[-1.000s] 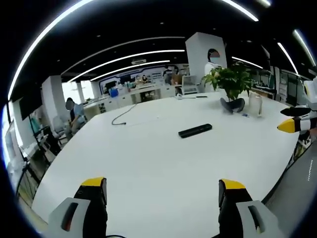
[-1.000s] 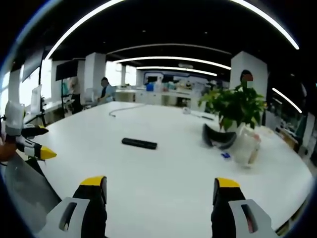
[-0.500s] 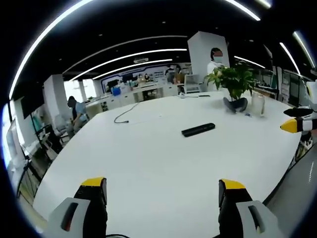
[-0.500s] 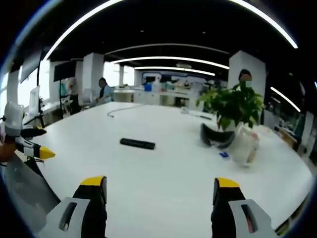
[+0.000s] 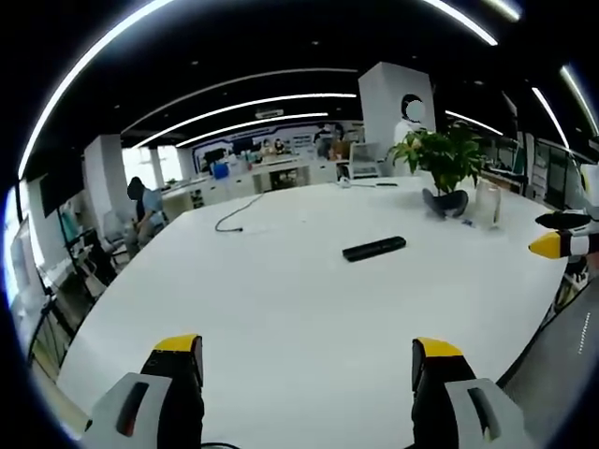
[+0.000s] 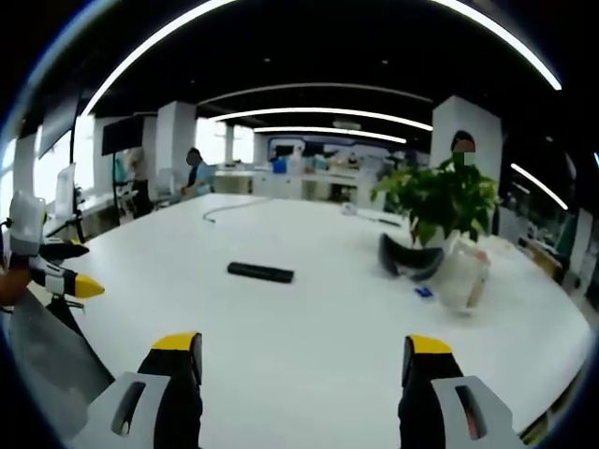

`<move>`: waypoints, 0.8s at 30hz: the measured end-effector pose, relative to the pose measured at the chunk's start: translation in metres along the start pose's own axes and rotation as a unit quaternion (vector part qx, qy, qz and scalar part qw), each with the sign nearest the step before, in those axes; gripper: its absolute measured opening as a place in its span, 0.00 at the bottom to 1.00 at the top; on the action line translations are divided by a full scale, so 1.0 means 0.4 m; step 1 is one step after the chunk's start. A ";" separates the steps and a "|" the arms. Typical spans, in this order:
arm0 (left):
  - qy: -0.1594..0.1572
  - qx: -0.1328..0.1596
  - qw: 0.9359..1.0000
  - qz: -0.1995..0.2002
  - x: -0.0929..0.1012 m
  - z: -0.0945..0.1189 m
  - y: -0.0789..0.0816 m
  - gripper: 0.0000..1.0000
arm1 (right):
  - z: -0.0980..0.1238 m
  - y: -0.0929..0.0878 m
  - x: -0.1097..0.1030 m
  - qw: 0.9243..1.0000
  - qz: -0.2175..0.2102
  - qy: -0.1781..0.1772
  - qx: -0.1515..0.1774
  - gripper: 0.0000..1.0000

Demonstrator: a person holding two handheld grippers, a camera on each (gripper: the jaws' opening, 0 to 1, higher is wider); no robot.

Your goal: Press the specified remote control buttons in sequence, fully releasing each button before pressing the next.

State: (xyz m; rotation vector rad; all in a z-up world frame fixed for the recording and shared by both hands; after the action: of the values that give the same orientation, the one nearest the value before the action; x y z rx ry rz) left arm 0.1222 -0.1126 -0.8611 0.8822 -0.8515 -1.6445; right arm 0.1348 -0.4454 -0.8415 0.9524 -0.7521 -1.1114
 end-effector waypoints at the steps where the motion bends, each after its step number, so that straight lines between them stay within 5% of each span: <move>1: -0.001 0.001 1.000 0.002 -0.001 0.000 0.002 0.95 | 0.000 -0.001 0.000 1.000 0.000 0.000 -0.001 0.87; 10: -0.001 0.043 0.999 -0.002 -0.009 0.007 0.060 0.91 | -0.003 -0.006 -0.005 1.000 0.004 0.005 -0.007 0.87; 24: -0.072 0.049 0.995 -0.041 0.008 -0.145 0.174 0.89 | -0.007 -0.013 -0.006 1.000 0.008 0.004 -0.017 0.86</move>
State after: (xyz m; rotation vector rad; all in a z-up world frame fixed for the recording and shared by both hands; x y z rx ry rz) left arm 0.2033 -0.1366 -0.8289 0.8828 -1.0139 -1.7662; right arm 0.1346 -0.4434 -0.8476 0.9204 -0.7303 -1.1025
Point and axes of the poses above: the point that each gripper's makers call its tool centre point, and the gripper's own axes: z roughly backward along the fingers, x roughly to its right, y roughly out of its top, the point moved 1 cm from there along z, roughly backward along the fingers, and after that the axes turned 2 degrees about -z, right-handed, at the moved point
